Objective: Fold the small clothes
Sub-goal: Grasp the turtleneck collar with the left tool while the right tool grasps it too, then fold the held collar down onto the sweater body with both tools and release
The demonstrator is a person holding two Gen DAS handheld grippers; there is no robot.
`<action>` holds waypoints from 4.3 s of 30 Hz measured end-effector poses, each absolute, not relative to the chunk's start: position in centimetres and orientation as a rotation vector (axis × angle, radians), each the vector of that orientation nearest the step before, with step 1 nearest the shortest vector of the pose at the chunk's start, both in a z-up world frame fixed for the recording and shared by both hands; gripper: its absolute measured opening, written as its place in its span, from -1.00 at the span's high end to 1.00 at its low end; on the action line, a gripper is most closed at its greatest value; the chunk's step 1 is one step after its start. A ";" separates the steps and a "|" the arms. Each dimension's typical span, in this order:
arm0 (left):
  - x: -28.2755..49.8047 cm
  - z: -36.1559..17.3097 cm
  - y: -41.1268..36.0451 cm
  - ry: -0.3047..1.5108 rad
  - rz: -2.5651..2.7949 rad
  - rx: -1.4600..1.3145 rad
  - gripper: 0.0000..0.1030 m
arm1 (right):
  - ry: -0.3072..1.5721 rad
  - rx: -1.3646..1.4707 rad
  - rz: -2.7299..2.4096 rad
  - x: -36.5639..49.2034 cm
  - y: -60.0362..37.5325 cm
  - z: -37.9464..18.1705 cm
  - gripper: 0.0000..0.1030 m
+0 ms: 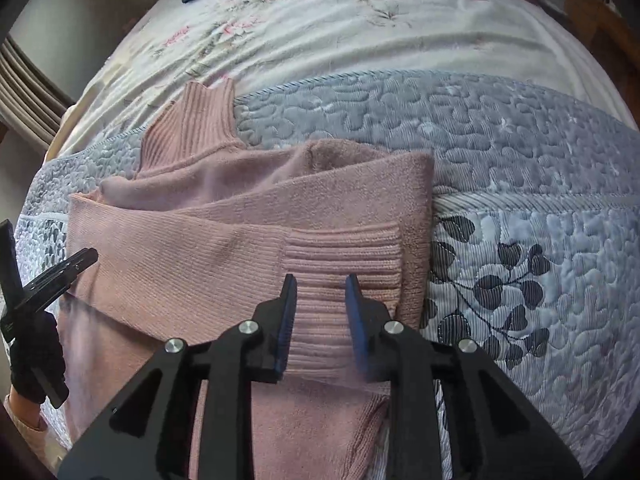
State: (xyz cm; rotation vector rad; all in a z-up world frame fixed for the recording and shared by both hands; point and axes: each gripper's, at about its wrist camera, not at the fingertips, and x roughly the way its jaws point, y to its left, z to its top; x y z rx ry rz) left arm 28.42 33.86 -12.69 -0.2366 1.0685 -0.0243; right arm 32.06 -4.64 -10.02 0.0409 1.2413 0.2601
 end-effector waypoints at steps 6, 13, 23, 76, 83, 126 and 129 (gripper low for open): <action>27.9 -13.3 34.4 1.050 -0.060 -0.219 0.32 | 1.258 0.074 0.275 31.2 -5.9 -12.7 0.52; 28.2 -13.4 34.2 1.059 -0.053 -0.222 0.29 | 1.278 0.041 0.284 31.7 -5.4 -13.1 0.51; 29.3 -10.5 34.3 1.056 -0.084 -0.218 0.26 | 1.266 0.037 0.328 33.4 -4.4 -9.9 0.45; 36.1 -6.6 29.8 0.775 -0.450 -0.294 0.78 | 1.000 0.070 0.798 39.1 5.6 -5.9 0.87; 29.6 -7.9 30.2 0.800 -0.500 -0.234 0.77 | 1.016 -0.092 0.828 32.6 4.2 -7.1 0.87; 32.2 -14.2 33.7 1.099 -0.460 -0.533 0.42 | 1.314 0.322 0.640 36.5 1.7 -13.6 0.43; 30.1 -13.9 33.6 1.123 -0.486 -0.571 0.13 | 1.353 0.310 0.661 34.5 1.7 -13.4 0.36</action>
